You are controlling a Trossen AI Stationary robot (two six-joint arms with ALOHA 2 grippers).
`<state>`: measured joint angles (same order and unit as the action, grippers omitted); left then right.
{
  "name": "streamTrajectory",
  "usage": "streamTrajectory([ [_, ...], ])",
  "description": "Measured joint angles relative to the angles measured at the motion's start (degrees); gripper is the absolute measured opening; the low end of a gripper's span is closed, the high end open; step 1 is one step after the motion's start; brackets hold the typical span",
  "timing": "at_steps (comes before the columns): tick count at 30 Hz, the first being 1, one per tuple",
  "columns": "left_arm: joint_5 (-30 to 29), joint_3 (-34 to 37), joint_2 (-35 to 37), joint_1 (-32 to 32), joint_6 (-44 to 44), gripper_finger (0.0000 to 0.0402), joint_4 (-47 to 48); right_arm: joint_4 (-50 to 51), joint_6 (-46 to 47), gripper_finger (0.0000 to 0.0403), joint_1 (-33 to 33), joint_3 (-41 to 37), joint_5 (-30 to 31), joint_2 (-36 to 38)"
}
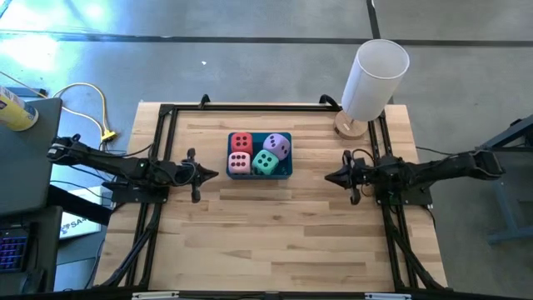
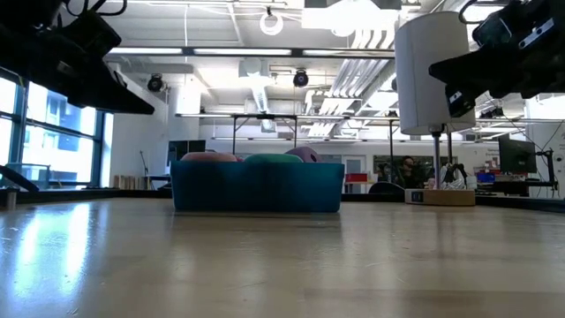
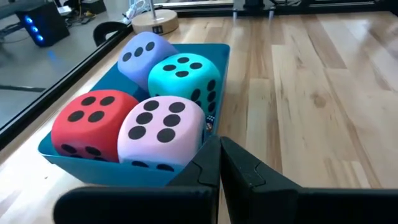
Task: Pick & Place Dice
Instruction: Return to Home Position
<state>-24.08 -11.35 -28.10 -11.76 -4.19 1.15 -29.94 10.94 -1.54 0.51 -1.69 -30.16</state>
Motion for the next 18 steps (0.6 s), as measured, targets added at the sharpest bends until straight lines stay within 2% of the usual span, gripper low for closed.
streamTrajectory([
  [3,0.0,0.0,0.0,-0.1,-1.0,0.0,0.0,1.5,1.0,0.0002,1.7,0.0,-2.0,2.8],
  [18,0.0,0.0,-0.2,-0.1,-1.4,0.0,0.1,12.2,1.1,0.0002,7.0,0.0,-1.4,18.6],
])
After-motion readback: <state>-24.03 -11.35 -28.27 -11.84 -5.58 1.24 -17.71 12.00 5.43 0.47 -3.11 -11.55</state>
